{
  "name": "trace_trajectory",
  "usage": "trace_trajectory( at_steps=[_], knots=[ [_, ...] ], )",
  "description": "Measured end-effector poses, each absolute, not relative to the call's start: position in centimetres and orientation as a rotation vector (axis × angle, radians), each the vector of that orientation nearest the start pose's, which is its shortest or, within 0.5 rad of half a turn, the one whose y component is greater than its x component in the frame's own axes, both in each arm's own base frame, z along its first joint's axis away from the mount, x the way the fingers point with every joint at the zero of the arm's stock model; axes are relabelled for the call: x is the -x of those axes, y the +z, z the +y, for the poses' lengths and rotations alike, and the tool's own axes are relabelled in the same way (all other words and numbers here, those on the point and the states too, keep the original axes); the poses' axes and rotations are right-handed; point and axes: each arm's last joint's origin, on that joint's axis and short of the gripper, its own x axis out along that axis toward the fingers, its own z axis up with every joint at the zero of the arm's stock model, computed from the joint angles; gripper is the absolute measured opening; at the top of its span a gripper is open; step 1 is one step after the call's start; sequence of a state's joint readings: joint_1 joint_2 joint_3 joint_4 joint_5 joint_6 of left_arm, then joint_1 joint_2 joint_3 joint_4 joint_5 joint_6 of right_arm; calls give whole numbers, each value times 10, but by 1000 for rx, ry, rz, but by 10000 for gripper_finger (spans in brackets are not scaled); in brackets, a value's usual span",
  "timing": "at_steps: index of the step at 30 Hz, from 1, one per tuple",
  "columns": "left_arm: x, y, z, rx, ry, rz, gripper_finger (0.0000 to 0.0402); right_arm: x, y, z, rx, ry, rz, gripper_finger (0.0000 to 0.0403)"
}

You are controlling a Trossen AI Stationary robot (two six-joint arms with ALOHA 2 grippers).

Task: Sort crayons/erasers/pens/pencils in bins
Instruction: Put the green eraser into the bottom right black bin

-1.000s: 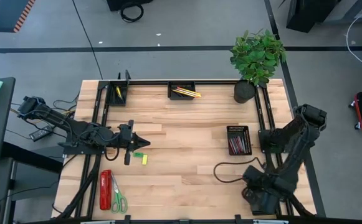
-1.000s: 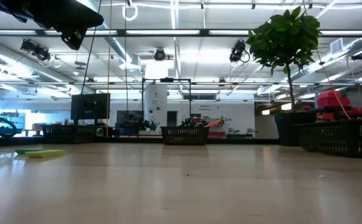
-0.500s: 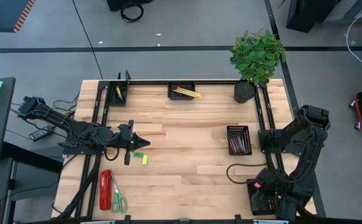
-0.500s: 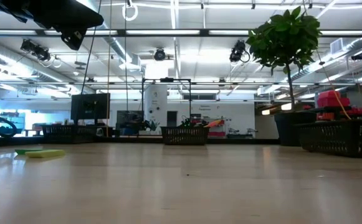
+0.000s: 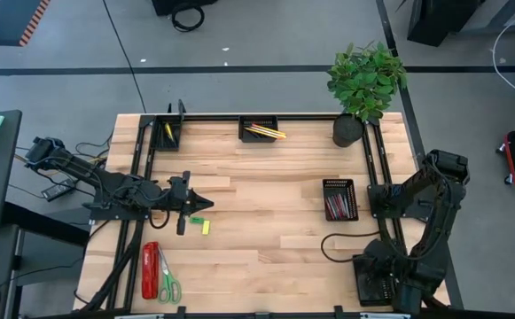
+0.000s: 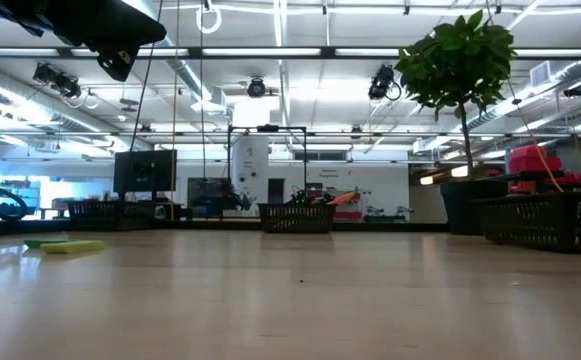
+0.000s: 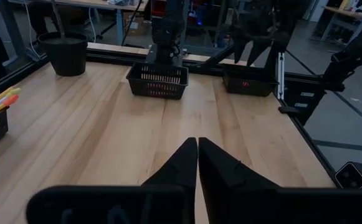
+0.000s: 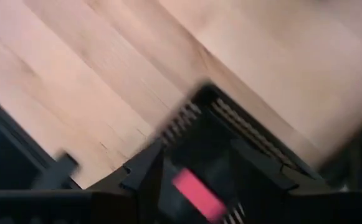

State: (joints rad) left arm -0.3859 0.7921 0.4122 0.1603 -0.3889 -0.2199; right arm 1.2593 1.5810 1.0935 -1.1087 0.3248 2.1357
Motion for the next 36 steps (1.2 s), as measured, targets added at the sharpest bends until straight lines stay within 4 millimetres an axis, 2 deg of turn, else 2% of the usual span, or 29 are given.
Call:
trace_trajectory(
  at_steps=[6, 9, 11, 19, 24, 29, 33, 36],
  knots=[
    [-168, 236, -56, 127, 26, 203, 16, -104, 217, 249, -550, -463, 752, 185],
    [-168, 235, -56, 121, 49, 205, 14, -121, 221, 246, -466, -424, 569, 185],
    [-167, 234, -55, 113, 78, 215, 15, -138, 223, 242, -403, -428, 519, 185],
    [-163, 221, -49, 127, 226, 323, 19, -221, 212, 222, -175, -436, 549, 185],
    [-159, 213, -48, 151, 261, 394, 10, -261, 199, 207, -85, -425, 582, 185],
    [-154, 200, -58, 198, 165, 538, 21, -285, 194, 196, -52, -438, 554, 185],
    [-150, 183, -62, 173, 212, 677, 34, -297, 192, 193, -45, -411, 533, 185],
    [-152, 177, -65, 138, 253, 694, 40, -299, 193, 194, -53, -387, 533, 185]
  ],
)
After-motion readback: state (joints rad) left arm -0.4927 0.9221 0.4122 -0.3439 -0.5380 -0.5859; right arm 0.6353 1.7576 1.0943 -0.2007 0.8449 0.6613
